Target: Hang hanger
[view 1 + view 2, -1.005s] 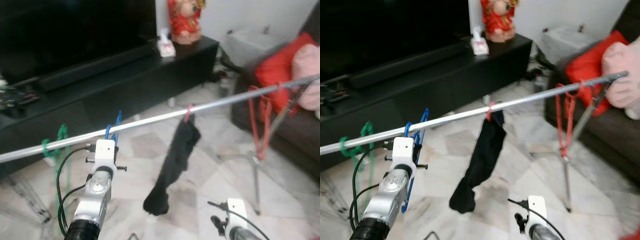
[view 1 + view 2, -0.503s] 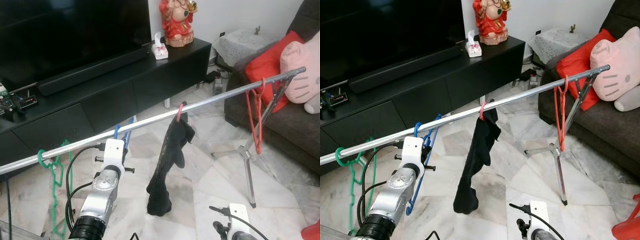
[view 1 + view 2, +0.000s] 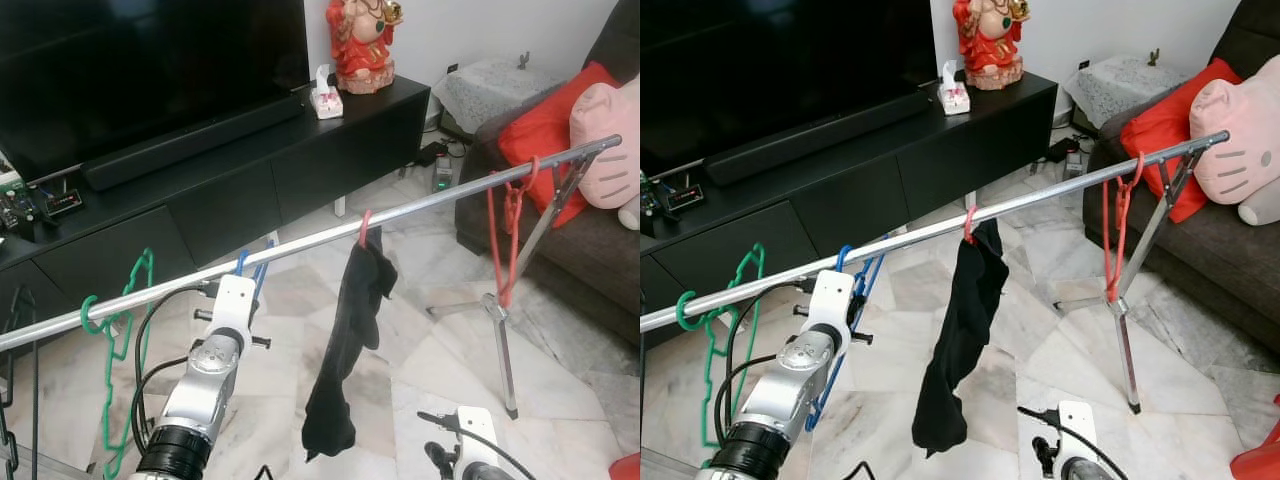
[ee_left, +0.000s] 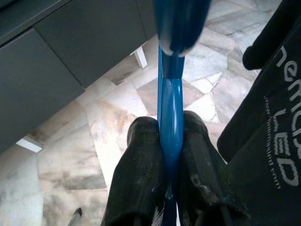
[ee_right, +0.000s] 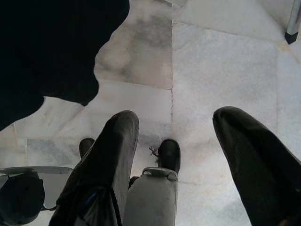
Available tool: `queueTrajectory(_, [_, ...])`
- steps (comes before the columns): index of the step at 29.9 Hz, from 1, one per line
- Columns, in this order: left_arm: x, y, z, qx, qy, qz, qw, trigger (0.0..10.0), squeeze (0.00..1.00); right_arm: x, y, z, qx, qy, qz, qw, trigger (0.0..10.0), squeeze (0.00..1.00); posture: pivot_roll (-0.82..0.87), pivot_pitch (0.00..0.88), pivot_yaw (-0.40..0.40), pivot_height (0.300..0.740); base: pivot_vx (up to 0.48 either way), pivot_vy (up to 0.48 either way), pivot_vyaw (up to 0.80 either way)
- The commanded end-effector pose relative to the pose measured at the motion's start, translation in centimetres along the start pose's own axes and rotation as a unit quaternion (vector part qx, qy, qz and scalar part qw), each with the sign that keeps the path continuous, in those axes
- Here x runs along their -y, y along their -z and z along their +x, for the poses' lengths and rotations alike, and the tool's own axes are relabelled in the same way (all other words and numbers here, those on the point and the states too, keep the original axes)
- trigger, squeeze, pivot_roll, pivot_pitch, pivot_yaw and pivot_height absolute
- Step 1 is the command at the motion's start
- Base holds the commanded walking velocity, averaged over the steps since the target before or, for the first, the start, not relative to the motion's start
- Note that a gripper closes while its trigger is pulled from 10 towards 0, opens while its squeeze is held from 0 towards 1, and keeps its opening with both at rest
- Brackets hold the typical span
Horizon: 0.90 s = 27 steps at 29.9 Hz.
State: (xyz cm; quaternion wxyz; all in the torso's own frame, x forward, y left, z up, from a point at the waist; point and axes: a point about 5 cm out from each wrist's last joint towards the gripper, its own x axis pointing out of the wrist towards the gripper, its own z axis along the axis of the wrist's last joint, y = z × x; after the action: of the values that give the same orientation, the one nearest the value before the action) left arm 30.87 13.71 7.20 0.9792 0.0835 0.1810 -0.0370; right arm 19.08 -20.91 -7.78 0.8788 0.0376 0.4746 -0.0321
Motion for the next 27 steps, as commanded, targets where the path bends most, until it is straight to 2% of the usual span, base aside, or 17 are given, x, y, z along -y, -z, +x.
queueTrajectory(1, [0.4, 2.6, -0.6, -0.068, 0.006, 0.010, 0.998, 10.0, 0.00, -0.3, 0.2, 0.0, -0.006, -0.004, 0.000, 1.000, 10.0, 0.00, -0.09, 0.000, 0.082, 0.740, 0.000, 0.000, 0.00])
queueTrajectory(9, [0.3, 2.6, -2.1, -0.091, 0.012, 0.017, 0.996, 10.0, 0.00, -0.3, 0.2, 0.0, -0.007, -0.004, -0.002, 1.000, 10.0, 0.00, -0.08, 0.000, 0.081, 0.740, 0.000, 0.000, 0.00])
queueTrajectory(17, [0.8, 2.6, -3.4, -0.136, 0.038, 0.028, 0.990, 10.0, 0.00, -0.3, 0.2, 0.0, -0.007, -0.003, -0.002, 1.000, 10.0, 0.00, -0.08, 0.000, 0.079, 0.740, 0.000, 0.000, 0.00])
queueTrajectory(27, [1.0, 2.1, -4.0, -0.133, 0.044, 0.036, 0.990, 10.0, 0.00, -0.3, 0.2, 0.0, -0.009, -0.004, -0.004, 1.000, 10.0, 0.00, -0.08, 0.000, 0.080, 0.740, 0.000, 0.000, 0.00])
